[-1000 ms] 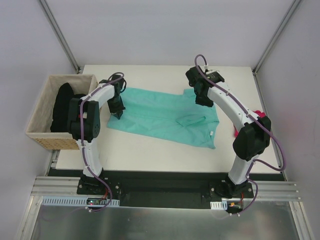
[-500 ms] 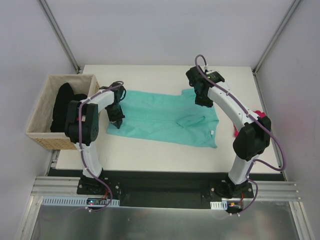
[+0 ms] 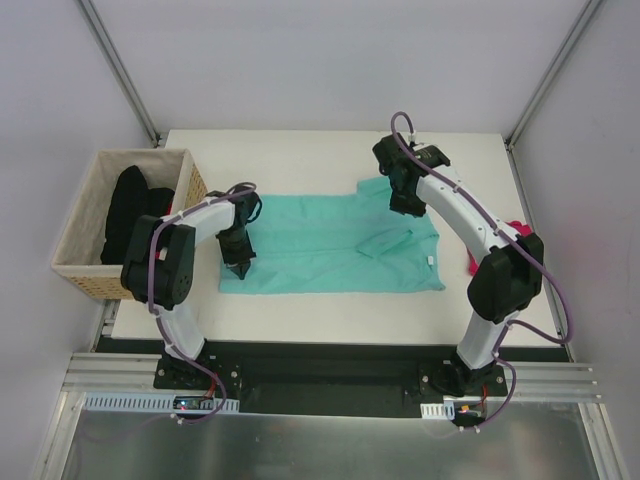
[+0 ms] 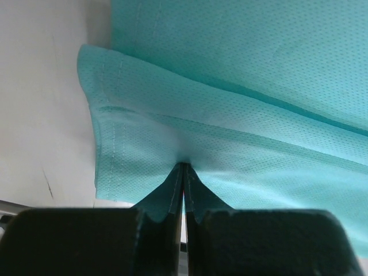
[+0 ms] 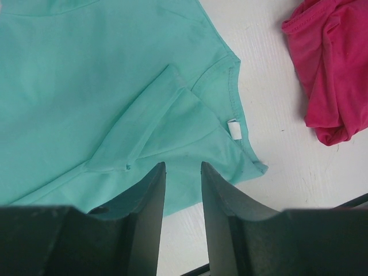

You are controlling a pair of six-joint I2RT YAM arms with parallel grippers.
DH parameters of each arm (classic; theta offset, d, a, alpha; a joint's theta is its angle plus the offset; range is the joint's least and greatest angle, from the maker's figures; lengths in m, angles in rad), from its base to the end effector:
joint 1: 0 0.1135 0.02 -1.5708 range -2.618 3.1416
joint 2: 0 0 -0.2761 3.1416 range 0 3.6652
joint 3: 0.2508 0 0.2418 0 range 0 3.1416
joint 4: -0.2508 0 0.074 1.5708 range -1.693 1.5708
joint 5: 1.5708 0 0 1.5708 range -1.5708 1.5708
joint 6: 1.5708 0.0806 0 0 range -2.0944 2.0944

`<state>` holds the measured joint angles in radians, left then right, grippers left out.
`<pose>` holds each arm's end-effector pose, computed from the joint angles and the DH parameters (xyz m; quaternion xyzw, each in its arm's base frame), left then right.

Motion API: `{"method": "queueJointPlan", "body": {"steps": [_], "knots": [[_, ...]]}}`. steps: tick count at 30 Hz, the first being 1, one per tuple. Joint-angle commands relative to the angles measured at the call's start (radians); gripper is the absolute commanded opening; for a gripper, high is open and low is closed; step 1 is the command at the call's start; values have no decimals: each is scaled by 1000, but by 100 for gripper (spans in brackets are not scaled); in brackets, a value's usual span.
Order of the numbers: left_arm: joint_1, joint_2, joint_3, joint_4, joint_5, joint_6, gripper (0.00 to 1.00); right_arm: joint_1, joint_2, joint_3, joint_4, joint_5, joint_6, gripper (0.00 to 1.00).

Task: Fold and stack the t-shirts
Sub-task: Fold the flattened tshirt in 1/3 of the way

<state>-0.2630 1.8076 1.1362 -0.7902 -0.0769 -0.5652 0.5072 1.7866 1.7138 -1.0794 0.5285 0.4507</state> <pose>0.3128 -0.0778 0.1297 -0.1523 0.9861 0.0132 0.0654 0.3479 0.1469 0.2948 0.0276 0.9454 -0.1343 0.2957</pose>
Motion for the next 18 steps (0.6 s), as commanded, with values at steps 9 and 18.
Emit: {"method": "queueJointPlan", "body": {"steps": [9,18], "knots": [[-45,-152,-199,-50,31,-108,0,-7,-64,-28,35,-33,-7,34],[-64,-217,-277,-70,29,-144,0,-4,-49,-25,53,-55,-12,34]]}}
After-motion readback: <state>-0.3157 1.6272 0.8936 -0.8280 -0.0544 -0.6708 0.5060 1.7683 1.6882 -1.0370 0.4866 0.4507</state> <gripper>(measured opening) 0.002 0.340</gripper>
